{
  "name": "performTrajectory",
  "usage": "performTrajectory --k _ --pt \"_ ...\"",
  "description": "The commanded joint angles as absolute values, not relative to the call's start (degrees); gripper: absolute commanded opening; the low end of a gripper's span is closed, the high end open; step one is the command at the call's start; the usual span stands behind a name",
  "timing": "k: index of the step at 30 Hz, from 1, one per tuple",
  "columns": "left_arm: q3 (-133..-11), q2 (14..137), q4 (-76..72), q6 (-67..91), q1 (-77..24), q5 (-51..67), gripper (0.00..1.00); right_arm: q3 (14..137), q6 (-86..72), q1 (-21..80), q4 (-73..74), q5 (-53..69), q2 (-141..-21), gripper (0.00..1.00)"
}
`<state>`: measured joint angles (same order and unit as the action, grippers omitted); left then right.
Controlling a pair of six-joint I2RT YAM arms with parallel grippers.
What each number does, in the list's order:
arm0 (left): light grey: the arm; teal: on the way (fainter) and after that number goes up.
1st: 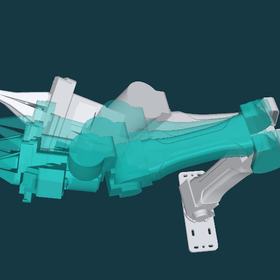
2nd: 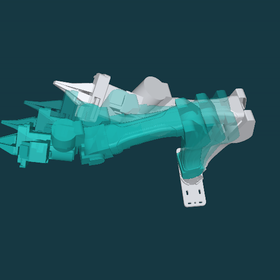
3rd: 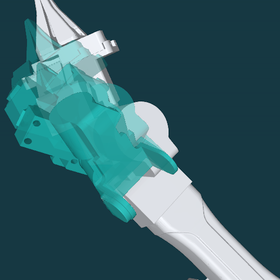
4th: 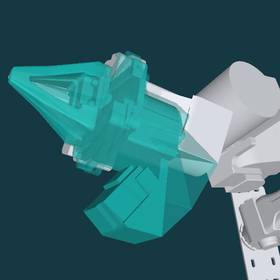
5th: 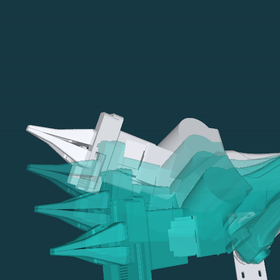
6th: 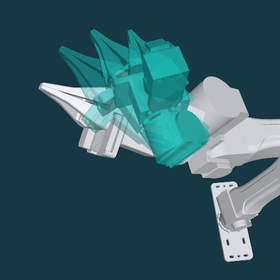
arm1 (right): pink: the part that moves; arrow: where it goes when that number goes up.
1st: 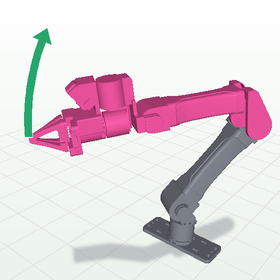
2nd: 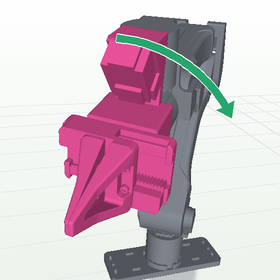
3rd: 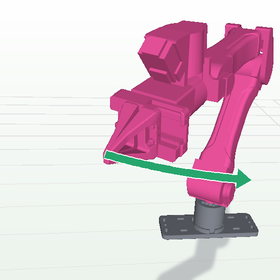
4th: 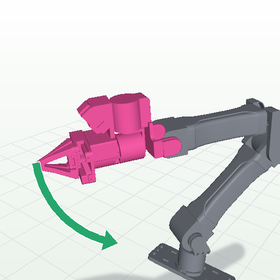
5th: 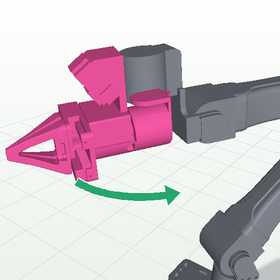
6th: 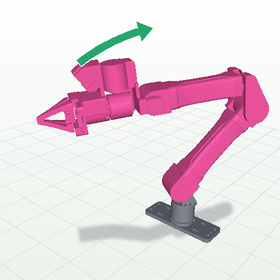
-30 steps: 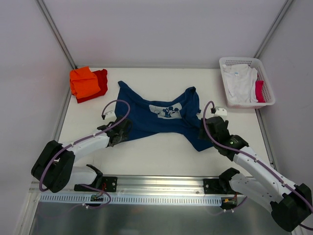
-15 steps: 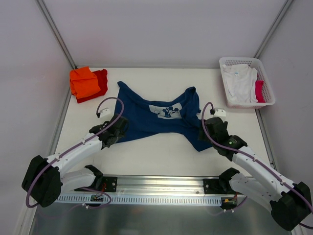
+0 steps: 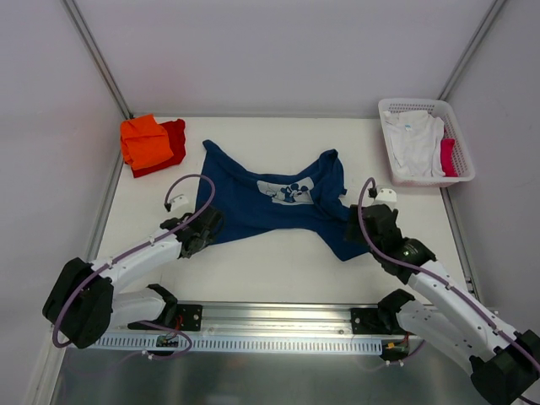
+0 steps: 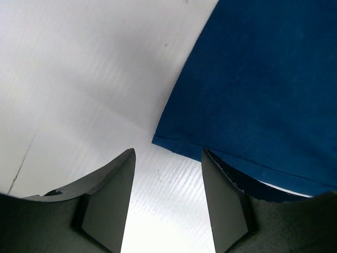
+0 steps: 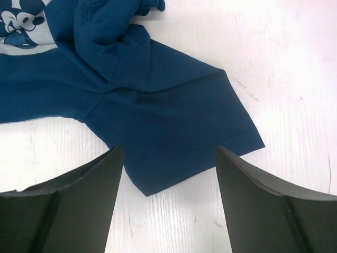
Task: Fold and stack the t-shirts
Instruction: Flatten out the tshirt
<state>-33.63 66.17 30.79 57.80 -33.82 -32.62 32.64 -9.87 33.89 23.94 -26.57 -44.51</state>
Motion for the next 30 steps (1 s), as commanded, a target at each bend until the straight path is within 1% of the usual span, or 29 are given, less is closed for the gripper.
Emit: performTrajectory --k 1,11,17,20,21,22,25,26,30 --pt "-32.08 66.54 29.54 59.68 -34.54 -34.63 0.53 34.1 -8.88 34.01 25.75 -27.24 -41.84 0.74" --pt "-29.71 68.03 25.24 60.21 -34.54 -34.45 0.53 34.98 -8.7 33.84 28.74 -26.9 -37.44 0.74" --pt "-30.06 71.71 21.8 59.85 -34.45 -34.19 0.53 36.12 -8.44 33.75 30.06 -26.02 -34.99 0.74" --pt "-29.62 72.95 20.4 59.68 -34.45 -34.1 0.51 37.35 -8.35 33.84 31.29 -25.49 -34.19 0.74" --pt "-29.62 73.21 19.87 59.68 -34.45 -34.01 0.49 37.7 -8.26 33.84 31.55 -25.23 -33.93 0.74" --pt "-29.36 73.21 19.6 59.76 -34.54 -34.01 0.41 37.97 -8.35 33.84 32.07 -25.31 -33.66 0.74" --pt "-29.09 73.3 19.34 59.68 -34.45 -34.01 0.3 38.32 -8.35 33.84 32.34 -25.75 -32.96 0.74" --pt "-29.09 73.21 19.25 59.68 -34.54 -34.1 0.2 38.23 -8.35 33.84 32.26 -25.84 -32.78 0.74" --pt "-28.92 73.3 19.16 59.68 -34.54 -34.36 0.05 37.53 -8.44 33.84 32.26 -27.15 -33.57 0.74"
